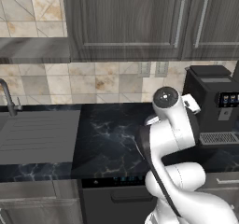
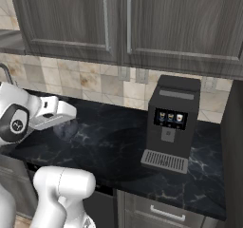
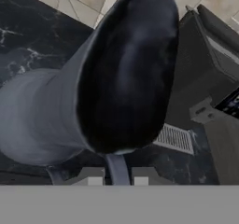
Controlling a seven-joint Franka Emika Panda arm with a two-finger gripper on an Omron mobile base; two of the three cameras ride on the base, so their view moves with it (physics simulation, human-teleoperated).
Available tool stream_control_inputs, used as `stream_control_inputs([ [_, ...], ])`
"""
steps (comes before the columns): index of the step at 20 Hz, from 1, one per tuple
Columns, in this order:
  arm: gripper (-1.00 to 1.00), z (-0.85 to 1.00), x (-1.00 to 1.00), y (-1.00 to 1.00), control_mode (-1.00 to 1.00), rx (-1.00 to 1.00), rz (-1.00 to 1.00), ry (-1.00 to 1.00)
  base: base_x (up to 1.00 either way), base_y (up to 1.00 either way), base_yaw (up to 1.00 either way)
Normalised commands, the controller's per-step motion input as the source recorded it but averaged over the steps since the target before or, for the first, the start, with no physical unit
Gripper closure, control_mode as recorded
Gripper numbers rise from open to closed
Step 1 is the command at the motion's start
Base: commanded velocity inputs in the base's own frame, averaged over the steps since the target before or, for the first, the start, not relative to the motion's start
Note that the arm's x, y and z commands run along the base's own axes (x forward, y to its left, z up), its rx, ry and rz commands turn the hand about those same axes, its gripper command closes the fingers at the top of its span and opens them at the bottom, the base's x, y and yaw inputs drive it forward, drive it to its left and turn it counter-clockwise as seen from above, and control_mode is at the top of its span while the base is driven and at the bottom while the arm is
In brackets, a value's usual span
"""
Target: Move the cheese and lemon wedge from the top shelf to the second highest shelf to make space. Then, place the pitcher from the counter on the cleared top shelf.
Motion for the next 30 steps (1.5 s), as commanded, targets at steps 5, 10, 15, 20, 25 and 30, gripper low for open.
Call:
stream_control_inputs([
  [5, 1.0, 0.55, -0.47, -0.17, -1.0, 0.07, -0.11, 0.0, 0.0, 0.0, 0.0],
  [10, 1.0, 0.1, -0.24, -0.15, -1.0, 0.11, -0.01, -0.11, 0.0, 0.0, 0.0],
  [15, 1.0, -0.02, -0.19, -0.01, -1.0, 0.01, 0.01, -0.13, 0.0, 0.0, 0.0],
  [20, 1.0, 0.0, -0.36, 0.0, -1.0, 0.0, 0.04, -0.14, 0.0, 0.0, 0.0],
  [25, 1.0, 0.0, -0.15, -0.04, -1.0, 0.01, 0.0, -0.03, 0.0, 0.0, 0.0],
  [30, 1.0, 0.01, -0.18, -0.16, -1.0, 0.04, 0.03, -0.01, 0.0, 0.0, 0.0],
])
